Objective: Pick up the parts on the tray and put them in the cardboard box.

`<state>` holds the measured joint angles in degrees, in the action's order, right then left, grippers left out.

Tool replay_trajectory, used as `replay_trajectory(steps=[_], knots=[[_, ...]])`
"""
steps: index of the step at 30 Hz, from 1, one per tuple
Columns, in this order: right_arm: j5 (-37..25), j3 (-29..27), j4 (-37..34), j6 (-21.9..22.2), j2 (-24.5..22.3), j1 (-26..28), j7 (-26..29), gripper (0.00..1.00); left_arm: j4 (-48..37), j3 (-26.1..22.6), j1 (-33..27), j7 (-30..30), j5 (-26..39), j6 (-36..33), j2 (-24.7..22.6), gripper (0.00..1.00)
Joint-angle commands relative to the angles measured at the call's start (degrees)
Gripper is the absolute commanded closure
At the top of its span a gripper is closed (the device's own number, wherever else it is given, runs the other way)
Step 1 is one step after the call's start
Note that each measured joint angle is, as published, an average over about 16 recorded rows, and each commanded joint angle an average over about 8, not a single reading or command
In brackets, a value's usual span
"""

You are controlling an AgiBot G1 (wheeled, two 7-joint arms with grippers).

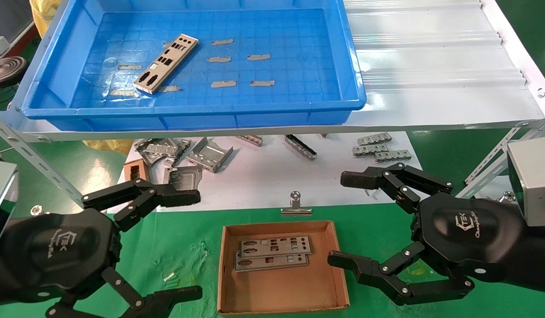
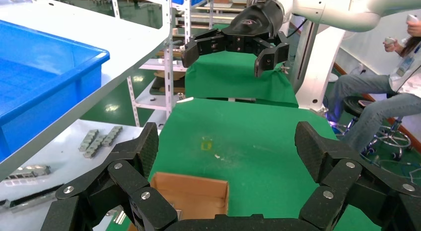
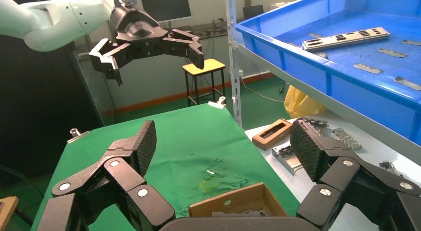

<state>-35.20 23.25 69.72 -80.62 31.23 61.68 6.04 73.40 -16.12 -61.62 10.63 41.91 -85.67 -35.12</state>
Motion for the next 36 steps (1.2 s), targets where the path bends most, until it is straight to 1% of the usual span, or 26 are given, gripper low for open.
replay_trajectory(steps=[1, 36], knots=[[0.00, 0.00, 0.00, 0.00, 0.00, 0.00, 0.00, 0.00, -0.01, -0.01, -0.01, -0.01, 0.00, 0.00, -0.01, 0.00], [0.00, 0.00, 0.00, 0.00, 0.00, 0.00, 0.00, 0.00, -0.04, -0.03, -0.02, -0.01, 0.00, 0.00, -0.03, 0.00]])
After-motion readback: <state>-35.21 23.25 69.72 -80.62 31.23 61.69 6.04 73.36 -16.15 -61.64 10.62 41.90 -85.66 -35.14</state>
